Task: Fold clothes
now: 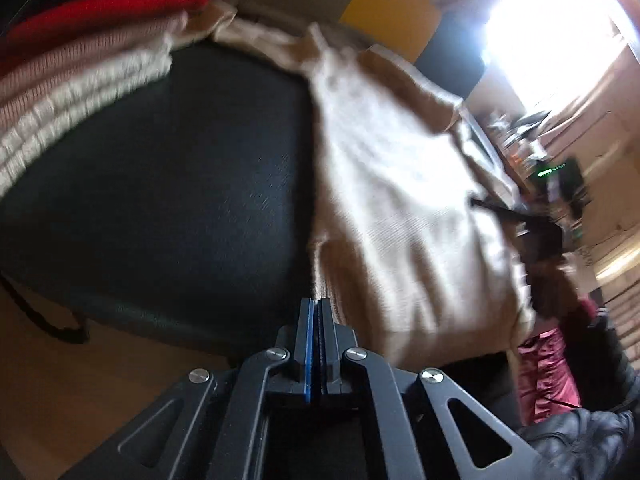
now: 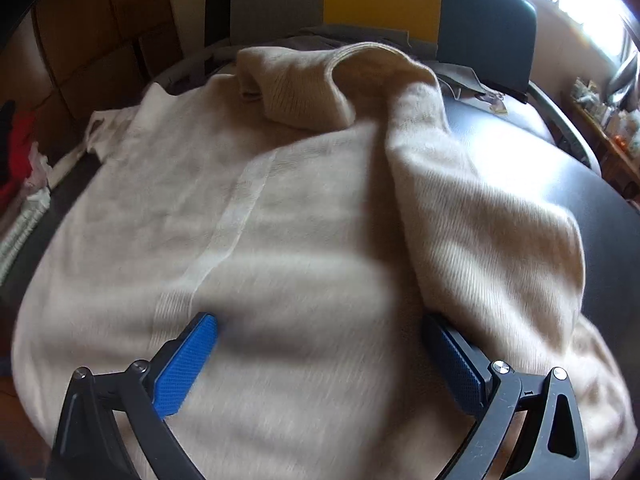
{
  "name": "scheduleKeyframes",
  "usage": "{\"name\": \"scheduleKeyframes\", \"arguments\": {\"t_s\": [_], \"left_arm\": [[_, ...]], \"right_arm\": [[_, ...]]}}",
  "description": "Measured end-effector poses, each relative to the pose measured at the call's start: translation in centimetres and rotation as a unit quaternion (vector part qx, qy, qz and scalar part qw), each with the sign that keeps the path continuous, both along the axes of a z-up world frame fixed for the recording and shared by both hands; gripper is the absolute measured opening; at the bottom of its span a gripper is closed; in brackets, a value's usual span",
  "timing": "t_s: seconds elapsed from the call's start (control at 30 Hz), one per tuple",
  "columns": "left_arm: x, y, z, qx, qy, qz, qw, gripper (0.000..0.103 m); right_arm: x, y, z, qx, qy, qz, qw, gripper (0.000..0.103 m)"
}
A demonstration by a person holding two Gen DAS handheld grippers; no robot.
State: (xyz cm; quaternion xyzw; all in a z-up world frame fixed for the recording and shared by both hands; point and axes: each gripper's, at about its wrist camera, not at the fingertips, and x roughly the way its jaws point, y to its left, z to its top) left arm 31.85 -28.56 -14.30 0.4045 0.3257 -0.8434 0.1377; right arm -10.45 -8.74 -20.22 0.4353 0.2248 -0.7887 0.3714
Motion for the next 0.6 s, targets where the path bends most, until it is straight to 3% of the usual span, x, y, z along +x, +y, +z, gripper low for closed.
{"name": "scheduleKeyframes", "arguments": {"t_s": [0.17,0.23,0.37,0.47,0.6], "left_arm": [[-0.8,0.1,0.0,-0.002,0.004,-0.014,0.9999,0.001],[-1.2,0.2,-0.1,0.007,0.015,-0.019,0.9997,0.001],[-1.1,-0.5,-0.3,0.025,0.035,-0.014,0.9990,0.001],[-0.6,-1.0,-0.2,0.028,0.048,-0.012,0.9984,0.001],[0.8,-2.0,0.2,0.019,0.054,0.013,0.9983,0.001]], "right_arm": [[-0.5,-0.8,0.4,0.008,0.037,-0.003,0.999,0.103],[0.3,-2.3,2.4,-0.016,0.059,0.024,0.998,0.103],[3.0,-8.1,5.0,-0.051,0.050,0.122,0.990,0.103],[5.7,-13.5,4.2,-0.031,0.054,0.179,0.982,0.103],[8.0,-19.9,0.5,0.051,0.083,0.210,0.973,0.103]]}}
